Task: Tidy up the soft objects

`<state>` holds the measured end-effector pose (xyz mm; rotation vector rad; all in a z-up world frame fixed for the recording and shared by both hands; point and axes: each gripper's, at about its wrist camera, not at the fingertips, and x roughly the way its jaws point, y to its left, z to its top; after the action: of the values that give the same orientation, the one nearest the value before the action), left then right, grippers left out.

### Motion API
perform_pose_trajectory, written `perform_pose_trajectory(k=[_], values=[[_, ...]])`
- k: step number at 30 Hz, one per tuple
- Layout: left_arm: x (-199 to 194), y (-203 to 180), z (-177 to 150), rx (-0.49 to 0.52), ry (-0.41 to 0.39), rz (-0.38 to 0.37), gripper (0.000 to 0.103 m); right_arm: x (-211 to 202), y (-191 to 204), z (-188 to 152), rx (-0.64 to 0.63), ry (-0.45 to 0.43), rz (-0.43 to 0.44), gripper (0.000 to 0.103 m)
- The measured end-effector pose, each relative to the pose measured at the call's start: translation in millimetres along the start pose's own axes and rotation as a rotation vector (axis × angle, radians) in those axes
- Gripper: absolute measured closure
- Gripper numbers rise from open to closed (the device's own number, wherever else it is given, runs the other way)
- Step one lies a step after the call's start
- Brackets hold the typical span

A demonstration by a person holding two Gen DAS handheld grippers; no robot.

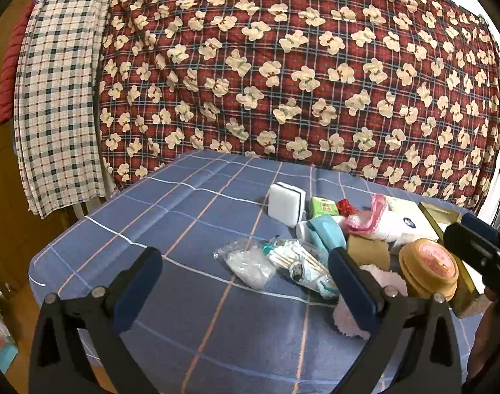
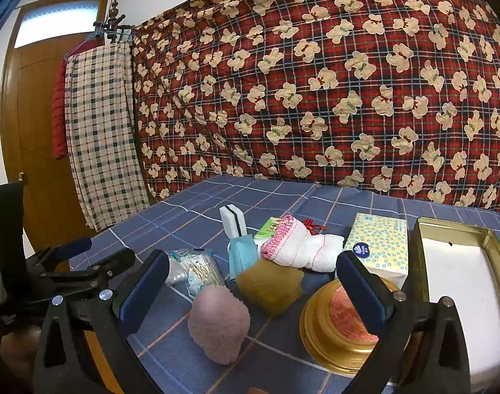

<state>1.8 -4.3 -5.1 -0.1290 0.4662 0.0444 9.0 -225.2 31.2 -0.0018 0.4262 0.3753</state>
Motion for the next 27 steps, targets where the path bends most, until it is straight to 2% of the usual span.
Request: perform_pose_trajectory(k=[27], values=[[2.5,-0.9,-2.2,0.008,0.006,0.007,0.0,-0.8,-3.7,0.2,0.011,-0.003,0.004,0.0]])
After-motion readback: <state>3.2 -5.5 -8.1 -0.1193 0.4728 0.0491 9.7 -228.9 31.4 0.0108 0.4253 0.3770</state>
